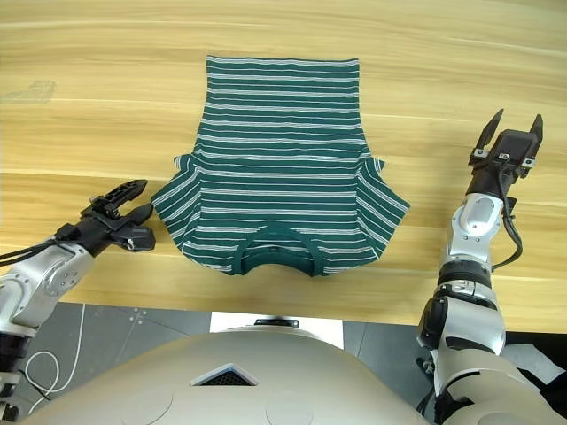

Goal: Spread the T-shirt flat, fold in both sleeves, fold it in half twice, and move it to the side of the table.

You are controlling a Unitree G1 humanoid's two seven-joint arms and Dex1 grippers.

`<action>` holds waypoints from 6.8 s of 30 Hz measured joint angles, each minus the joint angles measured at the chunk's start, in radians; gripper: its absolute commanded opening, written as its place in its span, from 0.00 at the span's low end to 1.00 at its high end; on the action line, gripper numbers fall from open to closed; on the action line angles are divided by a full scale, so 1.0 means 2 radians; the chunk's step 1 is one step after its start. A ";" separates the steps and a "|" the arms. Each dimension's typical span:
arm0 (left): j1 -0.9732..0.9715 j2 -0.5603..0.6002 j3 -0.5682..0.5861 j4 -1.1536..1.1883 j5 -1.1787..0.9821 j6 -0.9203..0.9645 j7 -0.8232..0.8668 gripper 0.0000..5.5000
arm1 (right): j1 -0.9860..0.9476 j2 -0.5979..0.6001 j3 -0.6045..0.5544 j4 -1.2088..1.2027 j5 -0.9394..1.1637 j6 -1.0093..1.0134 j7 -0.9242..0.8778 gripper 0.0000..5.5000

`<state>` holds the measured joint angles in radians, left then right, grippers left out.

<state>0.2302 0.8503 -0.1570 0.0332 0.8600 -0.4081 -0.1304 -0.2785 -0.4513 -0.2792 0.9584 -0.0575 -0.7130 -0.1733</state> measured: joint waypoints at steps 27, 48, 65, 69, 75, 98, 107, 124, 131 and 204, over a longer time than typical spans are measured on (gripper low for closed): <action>-0.035 0.023 -0.067 0.024 -0.019 -0.039 0.051 0.54 | -0.021 0.002 0.010 0.028 0.004 0.000 0.002 0.50; -0.084 0.003 -0.085 0.104 -0.020 -0.042 0.095 0.15 | -0.019 0.004 0.007 0.028 0.022 0.000 0.024 0.50; -0.095 0.019 -0.097 0.098 -0.019 -0.060 0.096 0.00 | -0.020 0.004 0.007 0.030 0.022 0.001 0.024 0.50; -0.094 0.013 -0.097 0.099 -0.041 -0.063 0.096 0.00 | -0.020 0.004 0.007 0.031 0.022 0.002 0.024 0.50; -0.086 -0.089 -0.124 0.080 -0.119 -0.116 0.098 0.00 | -0.020 0.011 0.009 0.039 0.023 0.005 0.024 0.50; -0.077 -0.125 -0.135 0.100 -0.206 -0.139 0.012 0.25 | -0.026 0.014 0.010 0.041 0.024 0.006 0.031 0.50; 0.000 -0.100 -0.130 0.045 -0.291 -0.145 -0.054 0.25 | -0.026 0.014 0.012 0.041 0.023 0.006 0.028 0.50; 0.002 -0.098 -0.093 0.080 -0.295 -0.150 -0.013 0.25 | 0.120 -0.074 0.070 -0.207 0.005 -0.017 0.198 0.50; 0.056 -0.076 -0.056 0.049 -0.338 -0.141 -0.028 0.25 | 0.231 -0.230 0.081 -0.245 -0.182 -0.071 0.198 0.50; -0.024 -0.267 0.108 0.012 -0.420 -0.100 -0.027 0.26 | 0.162 -0.160 0.315 -0.269 -0.268 -0.125 0.059 0.01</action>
<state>0.1831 0.3156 0.0586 0.0571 0.0203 -0.6090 -0.1842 0.0452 -0.7703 0.3509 0.4204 -0.5941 -0.9630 -0.0557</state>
